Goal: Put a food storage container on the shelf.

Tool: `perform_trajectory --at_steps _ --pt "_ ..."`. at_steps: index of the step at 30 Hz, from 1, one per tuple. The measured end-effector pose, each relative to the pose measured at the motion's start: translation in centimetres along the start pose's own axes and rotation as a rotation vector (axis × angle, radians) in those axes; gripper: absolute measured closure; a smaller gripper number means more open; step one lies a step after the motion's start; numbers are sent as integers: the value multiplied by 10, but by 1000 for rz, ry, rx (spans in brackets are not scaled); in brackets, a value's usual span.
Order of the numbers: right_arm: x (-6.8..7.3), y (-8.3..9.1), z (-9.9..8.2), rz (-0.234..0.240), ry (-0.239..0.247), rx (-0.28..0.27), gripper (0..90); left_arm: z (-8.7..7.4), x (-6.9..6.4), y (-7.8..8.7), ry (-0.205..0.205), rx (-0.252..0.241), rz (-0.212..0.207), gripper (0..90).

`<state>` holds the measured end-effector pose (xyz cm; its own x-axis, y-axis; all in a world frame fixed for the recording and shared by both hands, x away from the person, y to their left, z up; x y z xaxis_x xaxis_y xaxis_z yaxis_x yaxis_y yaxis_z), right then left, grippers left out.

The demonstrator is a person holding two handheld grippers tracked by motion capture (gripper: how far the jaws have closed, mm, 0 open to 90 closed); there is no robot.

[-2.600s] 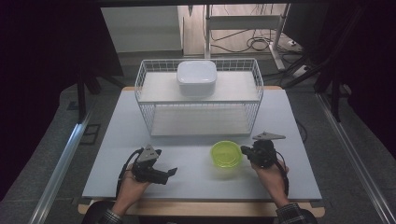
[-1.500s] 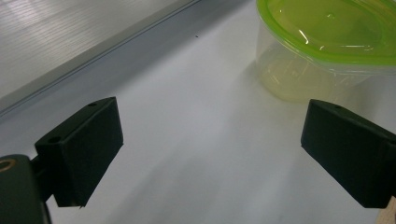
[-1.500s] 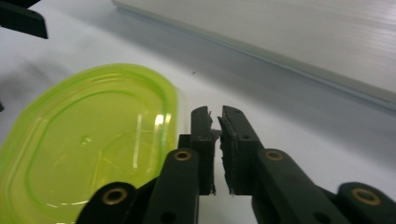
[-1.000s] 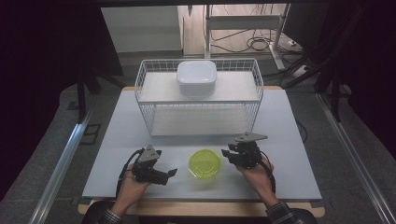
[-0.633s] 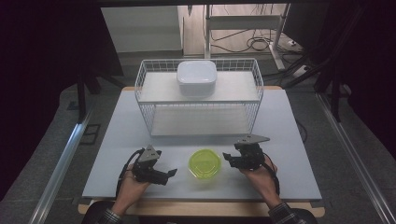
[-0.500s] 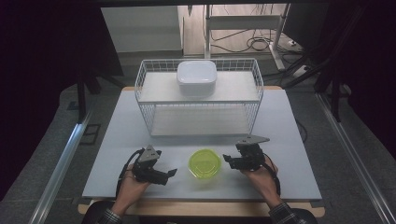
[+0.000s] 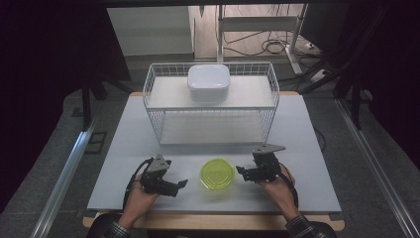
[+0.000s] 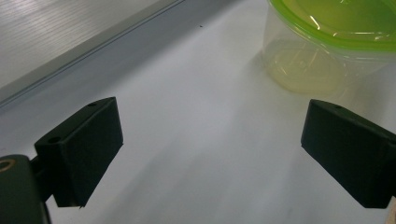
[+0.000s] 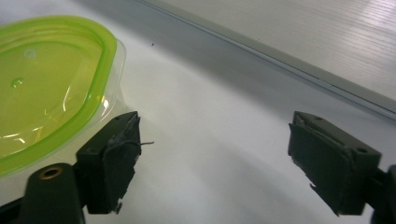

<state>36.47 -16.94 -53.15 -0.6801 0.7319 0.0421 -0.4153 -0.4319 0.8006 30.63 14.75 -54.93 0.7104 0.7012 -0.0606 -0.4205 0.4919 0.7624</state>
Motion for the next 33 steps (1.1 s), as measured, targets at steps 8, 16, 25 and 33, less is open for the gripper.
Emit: perform_trajectory --at_steps 8,16,25,33 --pt "-1 4 1 18 -34 15 104 0 1 1 1 -1 3 52" --pt "-3 18 3 47 -78 63 117 0 1 1 1 0 4 51" --pt "2 24 17 284 -130 41 388 1 1 0 -1 0 10 52" --pt "11 9 31 391 -152 80 517 1 -1 -1 -9 3 9 51"
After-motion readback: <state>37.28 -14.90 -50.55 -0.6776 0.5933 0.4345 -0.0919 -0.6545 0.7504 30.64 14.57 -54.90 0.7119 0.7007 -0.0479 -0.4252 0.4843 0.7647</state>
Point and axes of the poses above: each handheld gripper's, and its own axes: y roughly backward along the jaws, z roughly out of its top, x roughly to its left, the point moved 4 cm from there along -y, roughly forward along the jaws, and after that the axes turned 12 degrees about x, right-handed, at the moved point
